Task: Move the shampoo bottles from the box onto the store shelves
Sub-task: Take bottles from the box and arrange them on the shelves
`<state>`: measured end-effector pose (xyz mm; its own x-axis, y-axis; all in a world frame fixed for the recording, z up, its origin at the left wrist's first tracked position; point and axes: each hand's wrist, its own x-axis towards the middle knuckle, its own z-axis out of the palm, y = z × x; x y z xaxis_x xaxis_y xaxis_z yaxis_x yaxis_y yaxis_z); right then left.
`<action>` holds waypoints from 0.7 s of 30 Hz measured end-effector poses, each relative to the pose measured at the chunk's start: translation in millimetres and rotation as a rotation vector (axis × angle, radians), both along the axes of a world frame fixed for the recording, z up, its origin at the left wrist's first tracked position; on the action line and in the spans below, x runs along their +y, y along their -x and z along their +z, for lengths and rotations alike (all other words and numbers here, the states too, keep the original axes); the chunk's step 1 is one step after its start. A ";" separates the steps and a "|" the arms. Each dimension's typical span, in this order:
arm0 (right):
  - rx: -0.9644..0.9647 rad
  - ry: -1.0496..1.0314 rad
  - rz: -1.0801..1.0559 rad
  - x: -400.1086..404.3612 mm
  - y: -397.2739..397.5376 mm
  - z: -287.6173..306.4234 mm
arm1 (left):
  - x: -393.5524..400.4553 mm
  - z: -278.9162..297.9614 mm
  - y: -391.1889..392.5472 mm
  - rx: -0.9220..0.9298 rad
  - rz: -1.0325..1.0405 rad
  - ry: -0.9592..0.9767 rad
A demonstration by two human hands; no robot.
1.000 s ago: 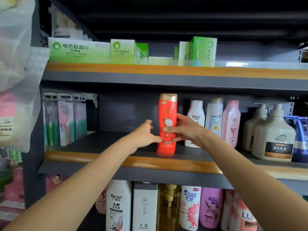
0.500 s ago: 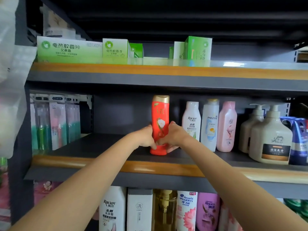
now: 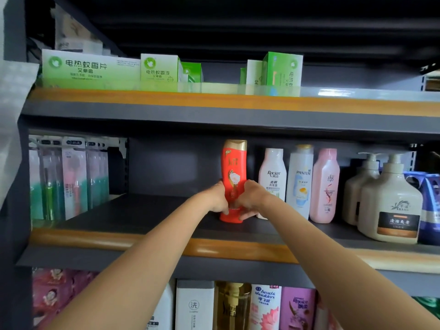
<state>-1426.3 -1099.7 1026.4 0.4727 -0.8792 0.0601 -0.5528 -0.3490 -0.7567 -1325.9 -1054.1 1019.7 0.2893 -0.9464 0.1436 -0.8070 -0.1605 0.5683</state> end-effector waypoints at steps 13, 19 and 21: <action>0.189 0.421 -0.176 6.9 13.4 6.1 | 10.1 9.3 14.5 -0.164 0.042 0.044; -0.198 0.847 -0.006 87.6 39.6 -7.2 | 99.6 -13.3 26.6 -0.238 -0.042 0.712; -0.399 0.848 0.118 128.4 51.4 -37.6 | 137.4 -51.7 27.0 -0.200 -0.116 0.884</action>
<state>-1477.7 -971.2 988.8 0.3620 -0.4160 0.8342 -0.2338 -0.9068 -0.3508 -1353.0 -916.7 968.0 0.0914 -0.4895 0.8672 -0.8876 0.3548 0.2938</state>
